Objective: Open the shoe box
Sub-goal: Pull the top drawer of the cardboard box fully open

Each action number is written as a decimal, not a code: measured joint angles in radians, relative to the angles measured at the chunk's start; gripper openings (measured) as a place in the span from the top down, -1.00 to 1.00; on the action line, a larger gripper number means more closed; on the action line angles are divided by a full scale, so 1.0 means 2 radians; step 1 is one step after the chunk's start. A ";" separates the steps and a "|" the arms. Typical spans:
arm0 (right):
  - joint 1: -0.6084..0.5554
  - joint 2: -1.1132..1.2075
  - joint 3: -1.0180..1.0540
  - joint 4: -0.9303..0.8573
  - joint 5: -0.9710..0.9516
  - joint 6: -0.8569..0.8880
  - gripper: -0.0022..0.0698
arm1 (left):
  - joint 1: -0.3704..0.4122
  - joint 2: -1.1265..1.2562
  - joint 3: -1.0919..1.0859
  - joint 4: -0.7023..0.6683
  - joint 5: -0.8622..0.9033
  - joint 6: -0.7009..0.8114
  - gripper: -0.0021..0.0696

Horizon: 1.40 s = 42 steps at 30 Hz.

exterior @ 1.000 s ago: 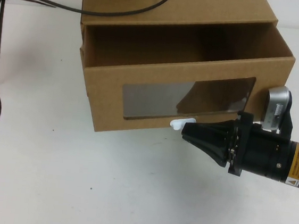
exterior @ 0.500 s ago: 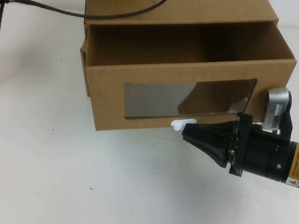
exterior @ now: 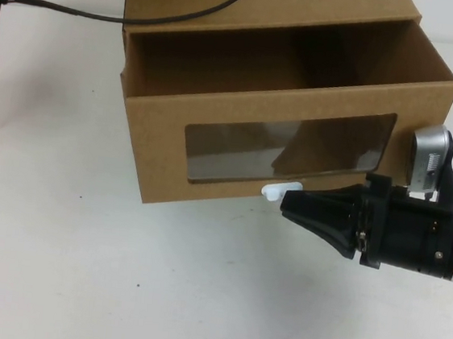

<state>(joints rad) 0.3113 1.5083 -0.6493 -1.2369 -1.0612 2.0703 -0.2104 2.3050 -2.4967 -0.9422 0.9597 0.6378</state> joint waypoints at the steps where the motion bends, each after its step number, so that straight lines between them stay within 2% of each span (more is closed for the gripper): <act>1: 0.000 -0.003 0.000 -0.004 0.000 0.005 0.95 | 0.000 0.000 0.000 0.000 0.001 0.000 0.96; 6: 0.002 -0.014 0.001 -0.057 -0.045 0.014 0.98 | 0.005 0.001 0.000 0.008 -0.014 0.006 0.96; 15: 0.002 -0.014 0.001 -0.096 -0.047 0.021 0.99 | 0.006 0.003 0.000 0.009 -0.023 0.007 0.96; 23: 0.002 -0.018 0.001 -0.122 -0.023 0.028 0.99 | 0.006 0.003 0.000 0.007 -0.026 0.011 0.96; 31: 0.002 -0.018 0.001 -0.123 -0.008 0.008 0.99 | 0.012 0.010 -0.005 -0.048 -0.028 0.058 0.96; 42: 0.002 -0.065 0.001 -0.136 0.052 -0.004 0.99 | 0.012 0.015 -0.042 -0.019 -0.010 0.056 0.96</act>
<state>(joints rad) 0.3153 1.3789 -0.6476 -1.5095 -0.9578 2.0624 -0.1858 2.3343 -2.5801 -0.9807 0.9389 0.7501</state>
